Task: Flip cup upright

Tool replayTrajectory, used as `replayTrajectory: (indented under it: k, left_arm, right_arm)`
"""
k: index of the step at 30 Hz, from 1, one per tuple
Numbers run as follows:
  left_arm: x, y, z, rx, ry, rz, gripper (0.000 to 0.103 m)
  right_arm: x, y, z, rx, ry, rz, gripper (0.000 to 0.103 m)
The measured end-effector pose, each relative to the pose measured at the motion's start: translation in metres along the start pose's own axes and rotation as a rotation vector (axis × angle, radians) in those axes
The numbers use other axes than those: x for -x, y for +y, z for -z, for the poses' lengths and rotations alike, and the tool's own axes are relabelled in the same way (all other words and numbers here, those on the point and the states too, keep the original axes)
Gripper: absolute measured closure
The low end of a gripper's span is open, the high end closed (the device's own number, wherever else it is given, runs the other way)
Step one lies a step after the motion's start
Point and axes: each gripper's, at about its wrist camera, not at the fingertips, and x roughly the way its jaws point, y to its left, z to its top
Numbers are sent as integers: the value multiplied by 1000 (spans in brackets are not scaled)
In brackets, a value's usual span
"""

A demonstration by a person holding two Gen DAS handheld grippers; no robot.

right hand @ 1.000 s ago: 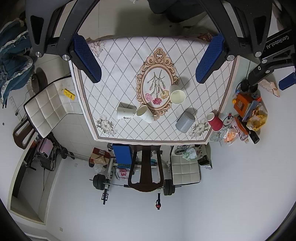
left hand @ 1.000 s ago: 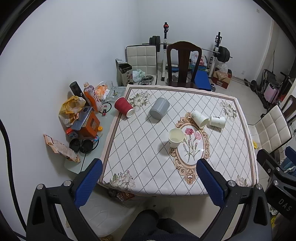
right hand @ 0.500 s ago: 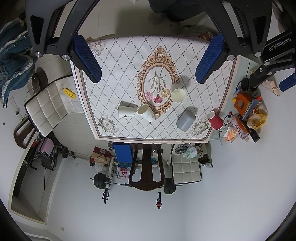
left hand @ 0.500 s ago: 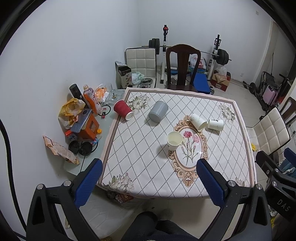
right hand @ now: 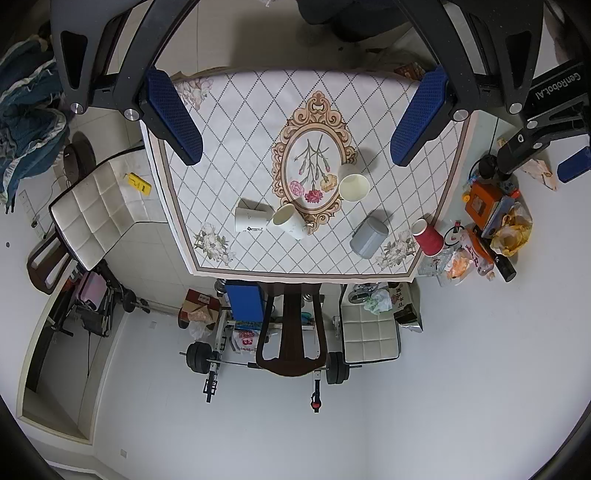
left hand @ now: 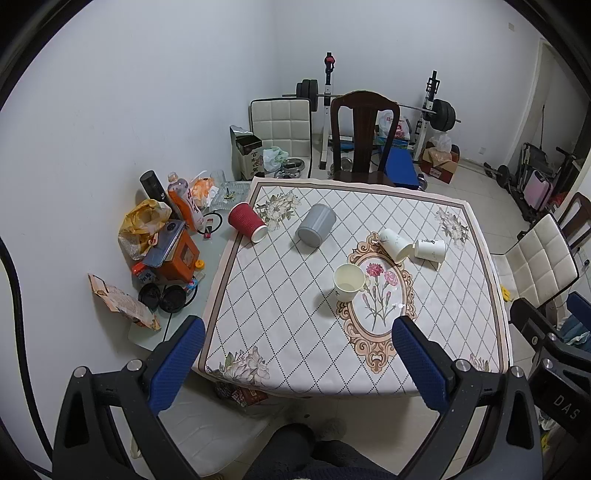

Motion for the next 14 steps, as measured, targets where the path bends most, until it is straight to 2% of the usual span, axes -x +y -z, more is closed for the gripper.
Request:
replayTrajectory:
  k: [14]
  left_arm:
    - [3, 1, -2, -1, -5, 0, 0]
  right_arm:
    - [2, 2, -3, -1, -1, -2, 0]
